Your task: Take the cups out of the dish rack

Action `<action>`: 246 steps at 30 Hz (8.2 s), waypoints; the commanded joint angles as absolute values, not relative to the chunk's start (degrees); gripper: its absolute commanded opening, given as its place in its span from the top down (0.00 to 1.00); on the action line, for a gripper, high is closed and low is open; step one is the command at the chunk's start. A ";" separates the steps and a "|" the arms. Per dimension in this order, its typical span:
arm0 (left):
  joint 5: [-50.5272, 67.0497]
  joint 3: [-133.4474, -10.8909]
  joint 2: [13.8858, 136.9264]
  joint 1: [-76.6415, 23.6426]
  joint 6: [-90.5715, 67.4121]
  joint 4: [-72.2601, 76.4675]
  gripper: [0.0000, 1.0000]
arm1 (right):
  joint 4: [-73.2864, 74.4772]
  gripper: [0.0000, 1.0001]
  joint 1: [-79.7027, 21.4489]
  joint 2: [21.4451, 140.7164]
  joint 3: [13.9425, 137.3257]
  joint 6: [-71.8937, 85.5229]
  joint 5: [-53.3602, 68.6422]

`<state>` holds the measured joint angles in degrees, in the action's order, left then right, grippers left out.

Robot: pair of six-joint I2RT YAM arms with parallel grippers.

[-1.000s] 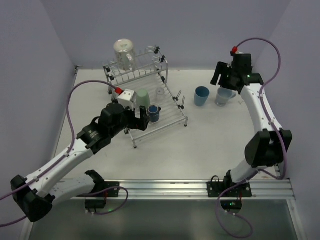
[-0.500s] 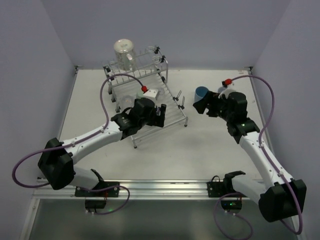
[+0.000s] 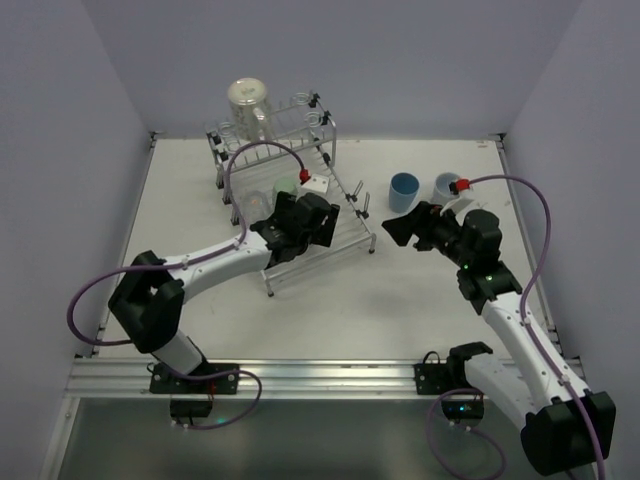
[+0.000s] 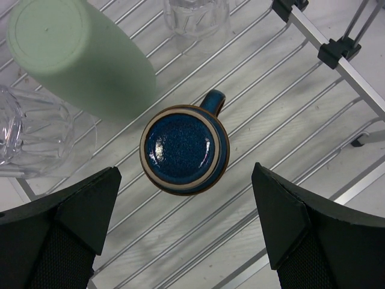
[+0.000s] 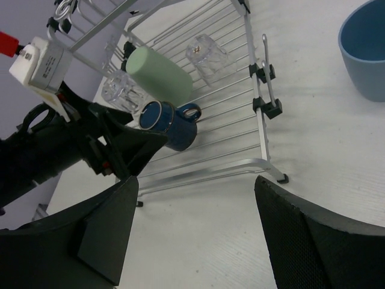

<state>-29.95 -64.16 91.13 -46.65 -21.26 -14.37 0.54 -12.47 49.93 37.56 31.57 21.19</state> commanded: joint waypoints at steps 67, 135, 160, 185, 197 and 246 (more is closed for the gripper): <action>8.25 -50.01 69.34 -44.03 -48.33 32.16 0.80 | -34.70 0.25 -18.37 47.63 27.51 56.77 34.27; -13.45 -44.74 36.91 -44.30 -14.94 -22.06 0.00 | 43.77 1.00 6.94 107.05 94.66 14.85 -9.32; -16.43 -45.00 40.08 -44.12 -15.03 -22.41 0.00 | 37.97 0.81 13.01 112.41 89.03 15.21 -1.23; -28.47 -65.64 64.75 -43.95 -17.66 -29.09 0.00 | 11.90 0.01 8.10 64.20 60.77 29.09 9.31; -25.14 -78.39 90.34 -37.80 -15.56 -18.47 0.03 | 0.35 0.01 -6.15 46.94 42.02 32.52 19.85; -9.51 -71.91 74.47 -31.90 -21.87 -10.04 0.69 | -12.81 0.01 -16.08 47.20 37.27 44.97 32.16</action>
